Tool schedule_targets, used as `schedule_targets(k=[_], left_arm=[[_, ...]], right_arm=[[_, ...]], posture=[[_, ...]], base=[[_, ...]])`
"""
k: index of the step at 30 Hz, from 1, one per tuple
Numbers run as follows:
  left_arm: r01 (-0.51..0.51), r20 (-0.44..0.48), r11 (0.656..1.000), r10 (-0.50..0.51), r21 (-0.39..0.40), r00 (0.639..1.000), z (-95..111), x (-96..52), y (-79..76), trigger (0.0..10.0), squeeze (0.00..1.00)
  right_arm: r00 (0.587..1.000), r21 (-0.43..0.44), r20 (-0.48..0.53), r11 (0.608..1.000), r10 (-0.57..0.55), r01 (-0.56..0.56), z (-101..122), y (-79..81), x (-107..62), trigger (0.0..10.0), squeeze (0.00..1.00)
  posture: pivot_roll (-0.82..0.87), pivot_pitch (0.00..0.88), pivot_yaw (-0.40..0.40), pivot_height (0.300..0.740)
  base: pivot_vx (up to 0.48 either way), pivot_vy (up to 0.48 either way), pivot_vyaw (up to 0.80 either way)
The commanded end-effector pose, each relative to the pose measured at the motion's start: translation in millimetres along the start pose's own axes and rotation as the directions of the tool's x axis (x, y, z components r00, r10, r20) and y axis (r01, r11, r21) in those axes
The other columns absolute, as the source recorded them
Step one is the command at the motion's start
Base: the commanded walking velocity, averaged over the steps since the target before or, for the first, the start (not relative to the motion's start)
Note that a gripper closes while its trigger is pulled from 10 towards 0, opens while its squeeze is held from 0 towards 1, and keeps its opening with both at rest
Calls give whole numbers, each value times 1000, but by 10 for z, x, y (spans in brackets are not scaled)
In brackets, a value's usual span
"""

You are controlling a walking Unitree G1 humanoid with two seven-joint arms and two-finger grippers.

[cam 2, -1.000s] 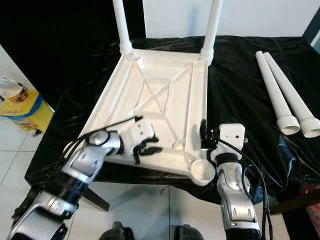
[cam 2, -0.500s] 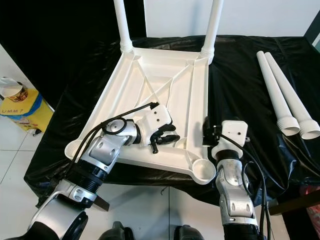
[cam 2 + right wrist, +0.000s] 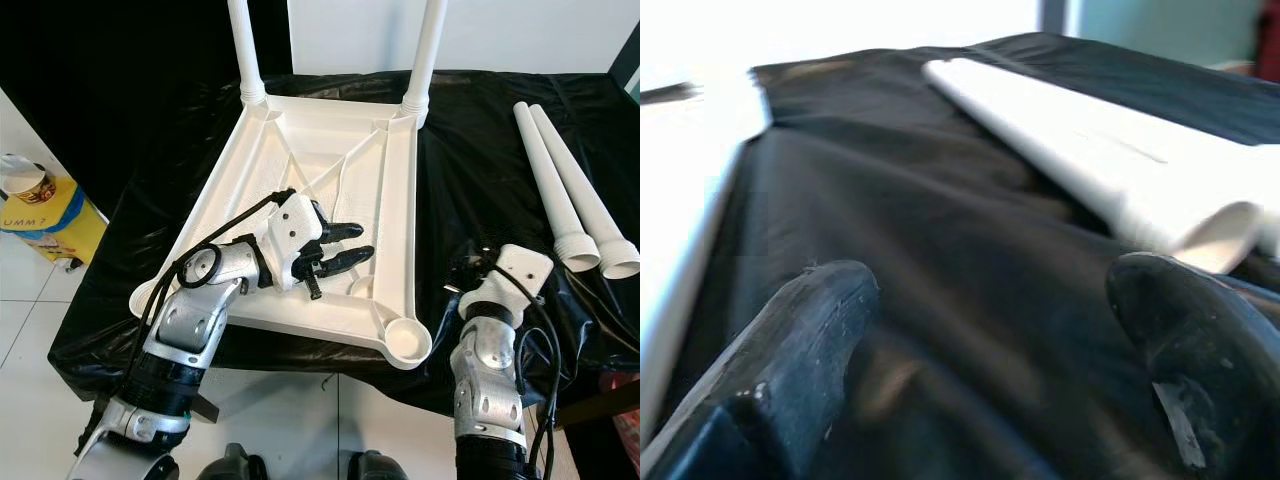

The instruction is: Building children table

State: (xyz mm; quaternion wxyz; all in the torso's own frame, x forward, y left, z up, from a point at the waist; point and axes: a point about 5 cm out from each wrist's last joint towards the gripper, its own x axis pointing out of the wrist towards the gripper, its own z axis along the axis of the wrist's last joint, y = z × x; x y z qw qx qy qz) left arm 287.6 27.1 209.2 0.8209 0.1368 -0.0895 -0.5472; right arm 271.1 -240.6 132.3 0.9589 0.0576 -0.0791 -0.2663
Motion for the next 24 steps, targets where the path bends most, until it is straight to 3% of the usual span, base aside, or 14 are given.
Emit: schedule_targets(k=[1,8,12,17,24], left_arm=[[-150,-2,988,150,-49,989,-12,-29,44,10000,0],[-33,-20,999,32,-23,999,-16,-45,-98,10000,0],[20,8,999,-20,-34,1000,71,33,-179,10000,0],[32,19,999,-31,-43,999,103,61,-192,10000,0],[95,54,993,-91,-75,994,223,131,-247,10000,0]], right_arm=[[999,17,-1,999,-42,42,-11,-73,18,10000,0],[993,53,9,992,-114,113,29,-179,73,10000,0],[990,78,22,988,-137,135,55,-231,102,10000,0],[989,87,27,986,-143,140,63,-240,112,10000,0],[992,189,79,978,-101,85,152,-212,127,10000,0]], posture=[[14,98,24,740],[12,107,33,740],[14,128,49,740],[11,144,65,740],[-10,193,133,740]], base=[[0,0,0],[0,0,0],[0,0,0],[0,0,0],[0,0,0]])
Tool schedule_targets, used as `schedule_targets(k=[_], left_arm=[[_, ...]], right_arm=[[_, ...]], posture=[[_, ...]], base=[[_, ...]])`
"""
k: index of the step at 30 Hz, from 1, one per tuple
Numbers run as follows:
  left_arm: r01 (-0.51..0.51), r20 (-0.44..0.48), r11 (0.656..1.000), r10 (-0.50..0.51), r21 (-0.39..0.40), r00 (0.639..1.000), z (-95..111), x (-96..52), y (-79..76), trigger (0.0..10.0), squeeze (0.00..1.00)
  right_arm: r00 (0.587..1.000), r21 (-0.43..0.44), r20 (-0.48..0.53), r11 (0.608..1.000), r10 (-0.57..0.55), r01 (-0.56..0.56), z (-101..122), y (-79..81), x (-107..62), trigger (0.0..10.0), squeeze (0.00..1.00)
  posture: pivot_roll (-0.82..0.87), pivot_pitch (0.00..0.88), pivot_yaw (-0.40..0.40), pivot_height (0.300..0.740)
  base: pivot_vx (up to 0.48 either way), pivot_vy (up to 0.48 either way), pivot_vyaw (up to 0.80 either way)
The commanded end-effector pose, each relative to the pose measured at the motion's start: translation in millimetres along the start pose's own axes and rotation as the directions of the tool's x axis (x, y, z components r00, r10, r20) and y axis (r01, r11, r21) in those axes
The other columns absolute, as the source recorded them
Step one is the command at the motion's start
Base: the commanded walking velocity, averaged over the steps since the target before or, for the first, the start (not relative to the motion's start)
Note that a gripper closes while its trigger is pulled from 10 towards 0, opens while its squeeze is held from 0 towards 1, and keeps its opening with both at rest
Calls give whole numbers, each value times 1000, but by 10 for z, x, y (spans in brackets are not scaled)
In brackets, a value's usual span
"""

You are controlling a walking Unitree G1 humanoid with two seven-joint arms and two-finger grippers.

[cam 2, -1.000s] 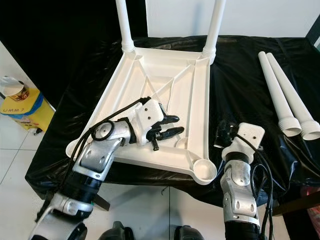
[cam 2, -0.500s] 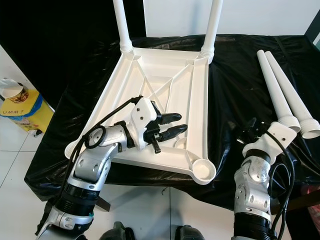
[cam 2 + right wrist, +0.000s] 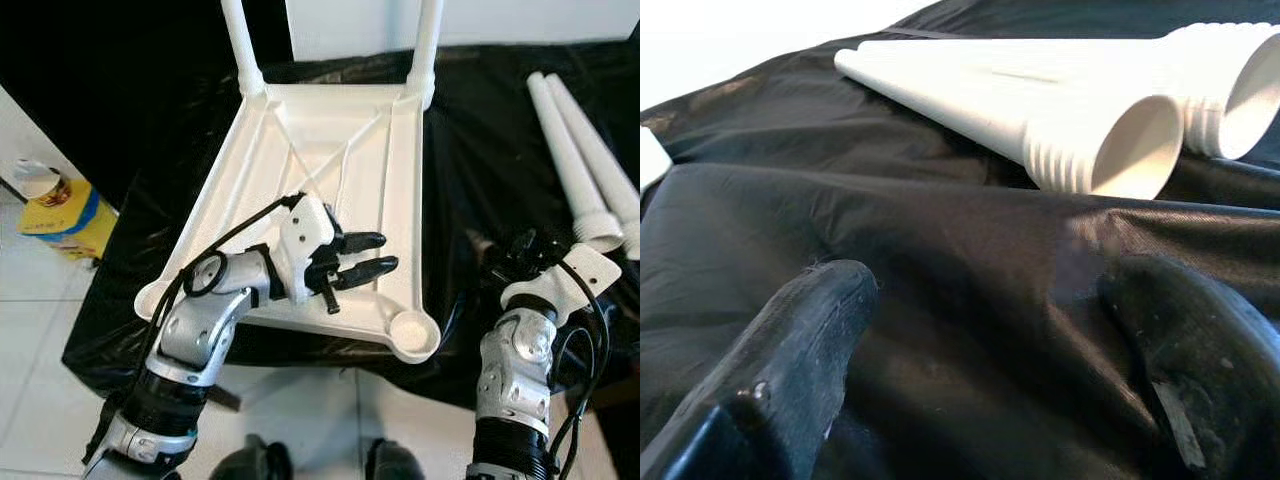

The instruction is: Building children table

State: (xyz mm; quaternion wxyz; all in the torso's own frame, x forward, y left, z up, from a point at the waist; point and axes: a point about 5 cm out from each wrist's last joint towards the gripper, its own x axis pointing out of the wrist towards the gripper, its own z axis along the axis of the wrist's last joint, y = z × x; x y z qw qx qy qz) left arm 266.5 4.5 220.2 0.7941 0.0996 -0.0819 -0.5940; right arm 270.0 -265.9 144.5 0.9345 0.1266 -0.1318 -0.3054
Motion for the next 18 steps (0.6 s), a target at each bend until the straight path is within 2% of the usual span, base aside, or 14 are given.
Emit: schedule_targets(k=[1,3,13,15,18], left_arm=[[-8,5,1000,8,-6,1000,25,7,-17,10000,0],[10,6,1000,-10,-15,1000,41,9,-48,10000,0],[17,10,999,-17,-38,1000,73,4,-68,10000,0],[9,2,999,-8,-44,1000,66,-16,-71,10000,0],[1,-5,999,-2,-46,1000,57,-25,-76,10000,0]], right_arm=[[1000,30,15,1000,-1,0,15,-8,-8,10000,0],[999,64,33,998,4,-6,52,-37,19,10000,0],[992,59,127,998,-5,-2,200,-110,104,10000,0],[980,36,196,999,-26,19,324,-140,159,10000,0],[970,9,244,1000,-26,24,415,-132,204,10000,0]], posture=[[-10,193,133,740],[-9,210,155,740],[7,233,174,740],[17,241,175,740],[21,244,172,740]], base=[[0,0,0],[0,0,0],[0,0,0],[0,0,0],[0,0,0]])
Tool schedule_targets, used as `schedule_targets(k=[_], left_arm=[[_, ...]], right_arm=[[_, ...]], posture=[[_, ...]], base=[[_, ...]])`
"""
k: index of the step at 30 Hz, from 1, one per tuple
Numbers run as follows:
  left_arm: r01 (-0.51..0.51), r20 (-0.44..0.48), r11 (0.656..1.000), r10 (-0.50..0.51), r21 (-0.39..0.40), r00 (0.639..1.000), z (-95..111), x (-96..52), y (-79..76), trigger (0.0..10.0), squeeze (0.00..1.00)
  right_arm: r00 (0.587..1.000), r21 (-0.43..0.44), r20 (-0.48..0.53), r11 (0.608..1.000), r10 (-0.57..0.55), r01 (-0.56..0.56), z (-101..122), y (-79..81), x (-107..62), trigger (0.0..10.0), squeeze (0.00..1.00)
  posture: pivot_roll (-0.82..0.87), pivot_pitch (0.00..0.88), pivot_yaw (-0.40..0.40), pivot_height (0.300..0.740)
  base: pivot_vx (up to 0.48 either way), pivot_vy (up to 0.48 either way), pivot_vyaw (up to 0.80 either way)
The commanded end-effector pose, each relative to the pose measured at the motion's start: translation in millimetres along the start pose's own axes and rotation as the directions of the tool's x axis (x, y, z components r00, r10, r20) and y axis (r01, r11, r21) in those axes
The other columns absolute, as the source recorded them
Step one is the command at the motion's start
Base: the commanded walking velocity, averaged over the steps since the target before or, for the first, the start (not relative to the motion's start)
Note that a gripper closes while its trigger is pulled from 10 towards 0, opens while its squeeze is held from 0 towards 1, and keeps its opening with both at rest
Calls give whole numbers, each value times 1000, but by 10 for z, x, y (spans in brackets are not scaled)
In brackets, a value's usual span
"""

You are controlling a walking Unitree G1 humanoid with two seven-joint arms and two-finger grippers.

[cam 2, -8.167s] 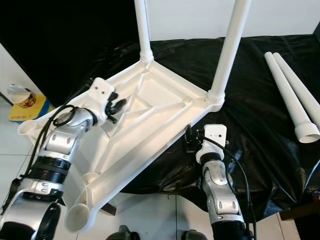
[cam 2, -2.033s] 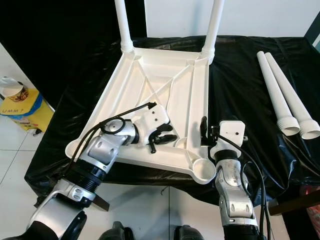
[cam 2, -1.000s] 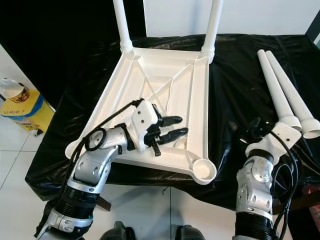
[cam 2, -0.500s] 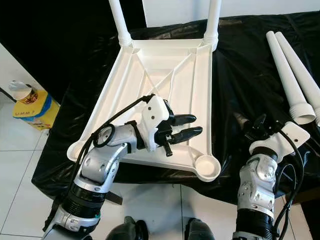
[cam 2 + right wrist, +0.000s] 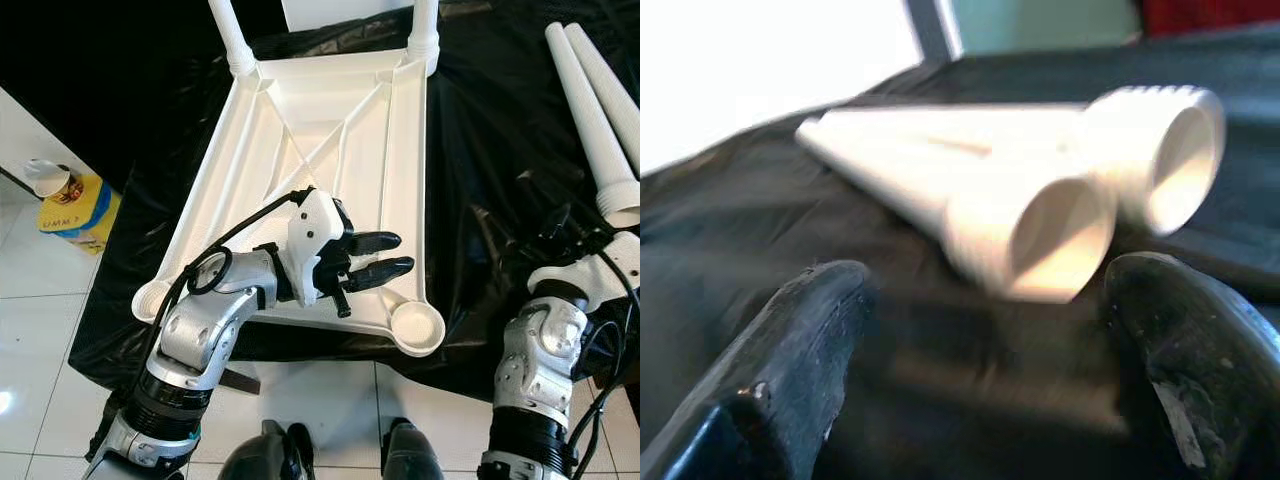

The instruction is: Building children table

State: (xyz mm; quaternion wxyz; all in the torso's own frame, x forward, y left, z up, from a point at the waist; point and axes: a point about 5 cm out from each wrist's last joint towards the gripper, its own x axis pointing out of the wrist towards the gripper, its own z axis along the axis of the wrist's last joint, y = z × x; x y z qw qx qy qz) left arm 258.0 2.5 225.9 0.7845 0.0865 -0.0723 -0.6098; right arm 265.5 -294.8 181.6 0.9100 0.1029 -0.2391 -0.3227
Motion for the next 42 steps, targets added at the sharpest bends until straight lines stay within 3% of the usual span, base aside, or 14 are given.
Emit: schedule_targets(k=[1,13,30,37,38,40,42], left_arm=[[-35,-9,999,35,-13,999,-20,-21,-7,10000,0],[-58,-26,998,57,-25,998,-18,-42,-3,10000,0],[-72,-35,997,71,-18,997,9,-70,39,10000,0],[-95,-36,996,94,-4,995,34,-64,59,10000,0],[-103,-35,995,103,-3,994,38,-64,65,10000,0],[-103,-35,995,103,-3,994,38,-64,65,10000,0],[-123,-34,992,123,0,992,42,-66,79,10000,0]], right_arm=[[1000,-18,20,1000,-9,9,9,1,3,10000,0],[999,39,-7,998,50,-50,3,54,197,10000,0],[982,87,-82,982,173,-166,-113,163,325,10000,0],[944,36,-123,952,306,-303,-119,225,574,10000,0],[934,30,-132,943,333,-332,-111,254,628,4784,0],[934,30,-132,943,333,-332,-111,254,628,4784,0],[923,23,-127,932,363,-363,-59,304,730,0,0]], posture=[[21,244,172,740],[40,259,170,740],[54,260,185,740],[70,260,182,740],[73,259,178,740],[73,259,178,740],[76,256,169,740]], base=[[0,0,0],[0,0,0],[0,0,0],[0,0,0],[0,0,0],[0,0,0],[0,0,0]])
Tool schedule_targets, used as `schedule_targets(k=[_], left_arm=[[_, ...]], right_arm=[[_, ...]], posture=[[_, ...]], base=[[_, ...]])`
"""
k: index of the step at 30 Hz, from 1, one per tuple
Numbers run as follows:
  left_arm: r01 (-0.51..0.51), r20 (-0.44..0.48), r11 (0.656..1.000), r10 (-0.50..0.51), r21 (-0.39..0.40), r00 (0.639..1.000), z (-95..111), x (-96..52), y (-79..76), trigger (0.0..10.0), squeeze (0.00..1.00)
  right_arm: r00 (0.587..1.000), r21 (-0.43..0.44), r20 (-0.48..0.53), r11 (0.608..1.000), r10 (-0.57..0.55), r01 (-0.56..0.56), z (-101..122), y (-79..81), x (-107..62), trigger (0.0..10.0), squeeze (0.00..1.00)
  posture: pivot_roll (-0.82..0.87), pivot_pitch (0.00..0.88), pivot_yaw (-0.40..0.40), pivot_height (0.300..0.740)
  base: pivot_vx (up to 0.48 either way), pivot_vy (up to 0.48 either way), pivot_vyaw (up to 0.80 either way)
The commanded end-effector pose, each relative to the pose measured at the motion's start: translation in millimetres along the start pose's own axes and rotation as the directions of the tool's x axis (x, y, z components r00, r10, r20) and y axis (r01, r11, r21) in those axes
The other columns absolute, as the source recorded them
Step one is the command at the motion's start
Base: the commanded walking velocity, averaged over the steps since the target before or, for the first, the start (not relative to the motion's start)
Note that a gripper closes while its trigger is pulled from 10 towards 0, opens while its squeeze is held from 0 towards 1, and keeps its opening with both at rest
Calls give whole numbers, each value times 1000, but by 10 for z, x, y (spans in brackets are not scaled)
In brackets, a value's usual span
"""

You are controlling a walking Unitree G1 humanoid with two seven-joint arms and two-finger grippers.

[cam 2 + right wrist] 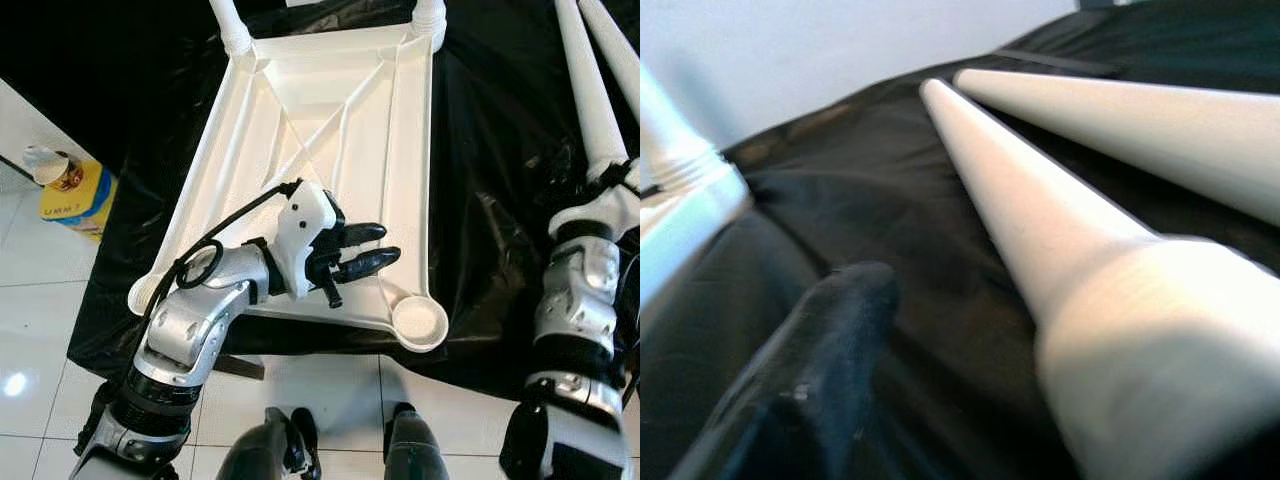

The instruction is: Building children table

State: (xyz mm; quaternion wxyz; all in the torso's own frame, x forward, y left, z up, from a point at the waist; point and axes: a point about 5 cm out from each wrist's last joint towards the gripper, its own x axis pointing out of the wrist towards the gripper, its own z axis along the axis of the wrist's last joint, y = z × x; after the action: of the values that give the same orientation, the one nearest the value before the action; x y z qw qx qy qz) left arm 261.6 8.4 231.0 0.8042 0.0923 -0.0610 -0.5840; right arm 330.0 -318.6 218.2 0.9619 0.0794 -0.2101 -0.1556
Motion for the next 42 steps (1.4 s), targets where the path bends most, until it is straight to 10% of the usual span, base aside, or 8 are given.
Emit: schedule_targets(k=[1,17,18,25,33,34,42], left_arm=[[-62,-1,998,62,1,998,3,-17,20,10000,0],[-265,-15,963,265,-50,964,-60,-131,232,10000,0],[-291,-14,955,291,-62,957,-62,-147,267,10000,0],[-471,-17,872,473,-131,881,-53,-249,529,10000,0],[-674,-38,694,689,-254,724,-3,-398,923,10000,0],[-726,-67,610,750,-317,659,-12,-482,1057,10000,0],[-715,-65,503,795,-485,604,-18,-575,1192,10000,0]], right_arm=[[999,-4,-34,1000,27,-27,-59,10,17,0,0],[984,-7,5,984,180,-180,-72,357,-56,588,0],[984,-3,5,985,175,-175,-85,366,-74,10000,0],[983,-47,4,982,181,-181,-102,521,-141,10000,0],[960,-77,-14,957,279,-279,-91,961,-195,10000,0],[942,-94,48,940,333,-328,23,1156,-194,10000,0],[902,-109,217,928,373,-357,385,1368,-159,10000,0]], posture=[[76,256,169,740],[71,213,100,740],[71,210,99,740],[54,158,89,740],[45,135,89,740],[40,122,83,740],[30,107,72,740]], base=[[0,0,0],[0,0,0],[0,0,0],[0,0,0],[0,0,0],[0,0,0],[0,0,0]])
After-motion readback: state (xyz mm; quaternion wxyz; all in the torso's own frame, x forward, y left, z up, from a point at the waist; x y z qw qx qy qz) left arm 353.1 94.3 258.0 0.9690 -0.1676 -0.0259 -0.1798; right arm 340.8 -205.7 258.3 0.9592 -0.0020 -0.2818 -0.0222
